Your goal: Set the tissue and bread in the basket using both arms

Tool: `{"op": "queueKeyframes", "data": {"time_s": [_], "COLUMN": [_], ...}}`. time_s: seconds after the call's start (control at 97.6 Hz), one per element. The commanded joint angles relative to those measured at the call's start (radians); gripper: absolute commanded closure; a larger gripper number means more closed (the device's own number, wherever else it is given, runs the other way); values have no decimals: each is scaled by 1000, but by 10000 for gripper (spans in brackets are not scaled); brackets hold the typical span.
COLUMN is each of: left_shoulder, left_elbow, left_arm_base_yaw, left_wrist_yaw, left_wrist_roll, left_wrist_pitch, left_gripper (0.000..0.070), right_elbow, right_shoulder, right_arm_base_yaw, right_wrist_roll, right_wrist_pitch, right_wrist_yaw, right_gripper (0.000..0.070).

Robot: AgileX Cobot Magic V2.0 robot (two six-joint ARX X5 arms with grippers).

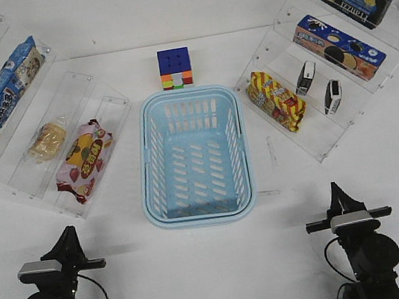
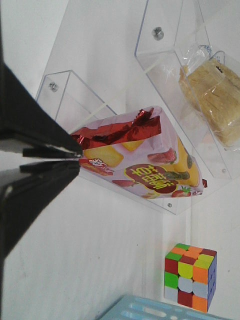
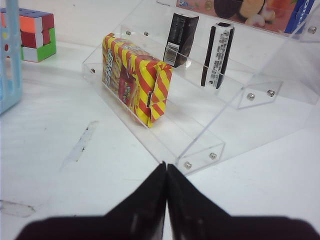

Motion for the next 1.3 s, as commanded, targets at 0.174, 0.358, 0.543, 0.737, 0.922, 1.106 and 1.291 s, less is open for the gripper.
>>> {"op": "queueKeyframes", "data": {"time_s": [0.174, 0.358, 0.543, 0.737, 0.922, 1.106, 1.291], "left_shoulder": [-2, -2, -2, -2, -2, -2, -2], "left_elbow": [-20, -20, -20, -20, -20, -20, -20], "left_arm_base_yaw": [1, 1, 1, 1, 1, 1, 1], "left_wrist_yaw": [1, 1, 1, 0, 1, 0, 0], "left_wrist_roll": [-2, -2, -2, -2, -2, -2, -2], "left_wrist_pitch": [15, 15, 15, 15, 15, 15, 15], "left_gripper": [697, 698, 697, 697, 697, 697, 697], "right_elbow": [-2, -2, -2, -2, -2, 71, 285], "right_shoulder": [-1, -1, -1, -1, -1, 6, 217], "right_arm_base_yaw": [0, 0, 0, 0, 0, 0, -2], "right_wrist_roll": [10, 10, -16, 16, 239, 541, 541], "right_wrist_pitch": [13, 13, 13, 13, 30, -4, -89], "right_wrist_yaw": [3, 3, 4, -3, -25, 5, 83], "right_gripper": [699, 699, 699, 699, 699, 700, 700]}}
